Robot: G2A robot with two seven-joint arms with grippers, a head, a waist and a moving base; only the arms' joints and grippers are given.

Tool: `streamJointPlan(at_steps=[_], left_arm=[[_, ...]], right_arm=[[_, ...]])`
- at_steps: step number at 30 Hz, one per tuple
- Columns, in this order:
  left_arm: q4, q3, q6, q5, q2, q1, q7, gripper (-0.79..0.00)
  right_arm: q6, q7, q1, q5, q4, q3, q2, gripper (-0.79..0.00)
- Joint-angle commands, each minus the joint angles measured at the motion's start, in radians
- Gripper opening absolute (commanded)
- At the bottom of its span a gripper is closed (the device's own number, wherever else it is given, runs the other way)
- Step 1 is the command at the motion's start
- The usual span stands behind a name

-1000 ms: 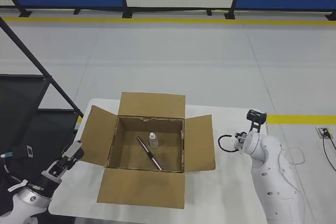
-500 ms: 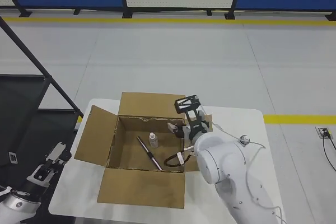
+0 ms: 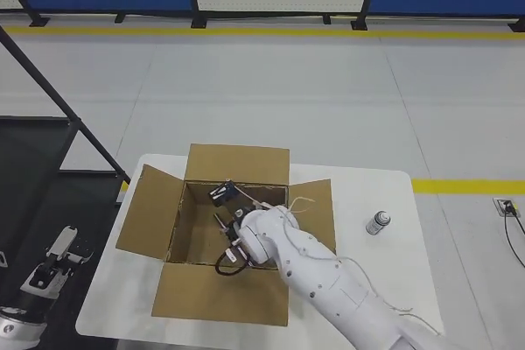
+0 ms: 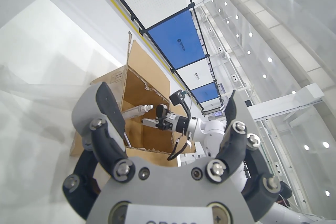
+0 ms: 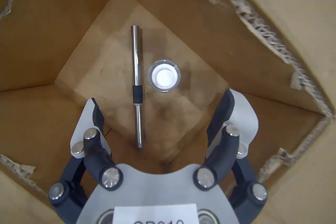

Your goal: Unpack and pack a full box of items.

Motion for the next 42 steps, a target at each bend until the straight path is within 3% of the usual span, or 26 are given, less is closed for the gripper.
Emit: streamJointPlan(at_steps=[1, 2, 4, 5, 7, 8, 9, 18, 24, 30, 36, 42], left_arm=[[0.000, 0.000, 0.000, 0.000, 0.000, 0.000, 0.000, 0.000], [0.000, 0.000, 0.000, 0.000, 0.000, 0.000, 0.000, 0.000], [0.000, 0.000, 0.000, 0.000, 0.000, 0.000, 0.000, 0.000], [0.000, 0.000, 0.000, 0.000, 0.000, 0.000, 0.000, 0.000], [0.000, 0.000, 0.000, 0.000, 0.000, 0.000, 0.000, 0.000], [0.000, 0.000, 0.000, 0.000, 0.000, 0.000, 0.000, 0.000], [0.000, 0.000, 0.000, 0.000, 0.000, 0.000, 0.000, 0.000], [0.000, 0.000, 0.000, 0.000, 0.000, 0.000, 0.000, 0.000], [0.000, 0.000, 0.000, 0.000, 0.000, 0.000, 0.000, 0.000], [0.000, 0.000, 0.000, 0.000, 0.000, 0.000, 0.000, 0.000], [0.000, 0.000, 0.000, 0.000, 0.000, 0.000, 0.000, 0.000], [0.000, 0.000, 0.000, 0.000, 0.000, 0.000, 0.000, 0.000]], right_arm=[[-0.015, -0.036, 0.020, 0.043, 0.077, -0.007, -0.021, 0.000], [-0.027, -0.053, 0.029, 0.064, 0.106, -0.008, -0.030, -0.028], [-0.054, -0.081, 0.049, 0.092, 0.161, -0.012, -0.047, -0.191], [-0.061, -0.092, 0.058, 0.100, 0.187, -0.014, -0.054, -0.400], [-0.069, -0.107, 0.076, 0.120, 0.233, -0.015, -0.068, -0.566], [-0.075, -0.113, 0.084, 0.128, 0.252, -0.015, -0.075, -0.711], [-0.081, -0.118, 0.092, 0.134, 0.269, -0.016, -0.081, -0.785], [-0.047, -0.142, 0.131, 0.101, 0.315, -0.024, -0.110, -0.785], [-0.025, -0.107, 0.109, 0.041, 0.165, 0.010, -0.086, -0.785], [0.046, 0.072, -0.051, -0.172, -0.277, 0.108, 0.001, -0.785], [0.075, 0.213, -0.363, -0.466, -0.823, 0.294, 0.090, -0.785], [0.163, 0.243, -0.648, -0.732, -1.194, 0.477, 0.131, -0.785]])
